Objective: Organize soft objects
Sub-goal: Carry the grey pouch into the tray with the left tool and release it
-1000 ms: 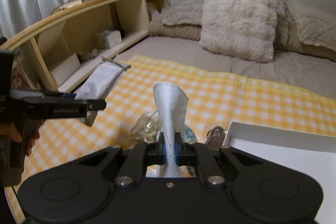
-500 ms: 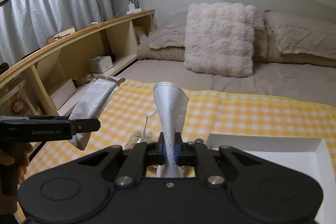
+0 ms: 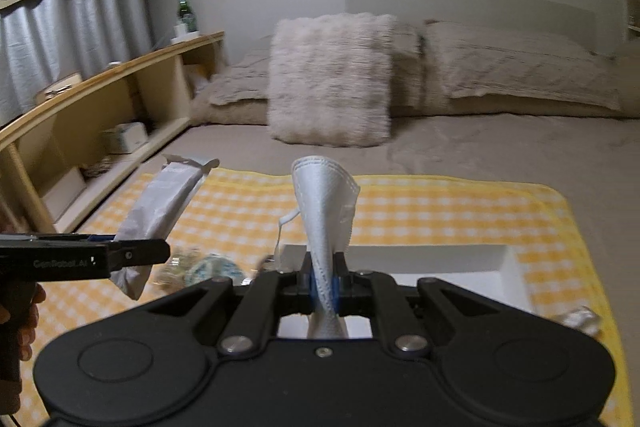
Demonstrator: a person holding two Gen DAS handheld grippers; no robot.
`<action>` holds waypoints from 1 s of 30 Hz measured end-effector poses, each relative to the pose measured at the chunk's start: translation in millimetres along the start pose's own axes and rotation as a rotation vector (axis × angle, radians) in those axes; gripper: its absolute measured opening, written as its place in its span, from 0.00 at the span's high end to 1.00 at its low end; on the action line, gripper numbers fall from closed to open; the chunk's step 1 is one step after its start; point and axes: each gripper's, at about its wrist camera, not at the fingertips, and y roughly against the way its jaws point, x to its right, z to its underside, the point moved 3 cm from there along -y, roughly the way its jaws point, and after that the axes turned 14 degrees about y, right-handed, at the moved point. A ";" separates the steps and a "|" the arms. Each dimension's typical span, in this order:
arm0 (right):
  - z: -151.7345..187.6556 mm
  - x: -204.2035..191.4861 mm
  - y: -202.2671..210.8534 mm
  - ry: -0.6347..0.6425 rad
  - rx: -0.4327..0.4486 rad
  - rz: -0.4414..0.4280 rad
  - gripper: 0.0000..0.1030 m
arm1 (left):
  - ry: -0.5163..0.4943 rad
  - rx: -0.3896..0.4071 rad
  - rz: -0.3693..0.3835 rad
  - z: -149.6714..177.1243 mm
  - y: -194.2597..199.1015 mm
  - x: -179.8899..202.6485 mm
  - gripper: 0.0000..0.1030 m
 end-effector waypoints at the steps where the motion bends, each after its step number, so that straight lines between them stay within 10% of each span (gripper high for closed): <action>1: 2.9 6.0 1.5 -0.004 -0.004 0.012 0.92 | -0.001 -0.009 0.010 2.1 -4.2 4.8 0.50; 16: 53.7 85.1 -7.9 0.002 -0.150 0.189 0.90 | -0.024 -0.120 0.087 29.8 -64.3 57.9 0.50; 24: 74.5 95.3 -31.8 -0.009 -0.257 0.122 0.40 | 0.046 -0.172 0.099 35.9 -92.5 63.0 0.50; 30: 75.4 99.2 -24.1 -0.018 -0.242 0.114 0.37 | 0.090 -0.223 0.124 46.9 -113.6 76.7 0.50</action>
